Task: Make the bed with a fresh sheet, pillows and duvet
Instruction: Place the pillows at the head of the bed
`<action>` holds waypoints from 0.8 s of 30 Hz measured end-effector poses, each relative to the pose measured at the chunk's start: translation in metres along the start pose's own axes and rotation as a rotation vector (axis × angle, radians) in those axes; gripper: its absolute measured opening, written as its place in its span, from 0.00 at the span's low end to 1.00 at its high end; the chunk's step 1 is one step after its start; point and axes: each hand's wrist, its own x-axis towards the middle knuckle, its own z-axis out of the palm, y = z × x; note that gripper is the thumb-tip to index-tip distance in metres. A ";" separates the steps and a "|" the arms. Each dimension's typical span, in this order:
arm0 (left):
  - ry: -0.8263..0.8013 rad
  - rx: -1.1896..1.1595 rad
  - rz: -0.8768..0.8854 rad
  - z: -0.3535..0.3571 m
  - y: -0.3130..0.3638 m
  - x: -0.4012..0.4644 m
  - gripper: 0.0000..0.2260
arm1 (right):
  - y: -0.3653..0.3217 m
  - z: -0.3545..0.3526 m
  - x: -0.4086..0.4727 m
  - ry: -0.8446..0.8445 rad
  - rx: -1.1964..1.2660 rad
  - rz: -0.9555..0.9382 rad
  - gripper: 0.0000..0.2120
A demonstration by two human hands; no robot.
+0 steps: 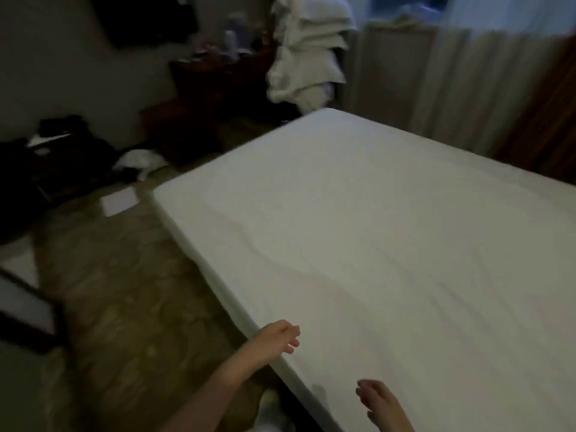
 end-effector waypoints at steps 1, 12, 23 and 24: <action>0.043 -0.074 -0.003 -0.019 -0.011 -0.003 0.11 | -0.025 0.011 0.008 -0.086 -0.075 -0.001 0.04; 0.495 -0.630 -0.267 -0.165 -0.156 -0.053 0.10 | -0.229 0.224 0.008 -0.664 -0.678 -0.265 0.08; 0.616 -0.742 -0.244 -0.350 -0.199 -0.017 0.13 | -0.337 0.426 0.055 -0.731 -0.614 -0.347 0.13; 0.611 -0.740 -0.235 -0.366 -0.199 -0.012 0.13 | -0.341 0.435 0.062 -0.731 -0.615 -0.333 0.13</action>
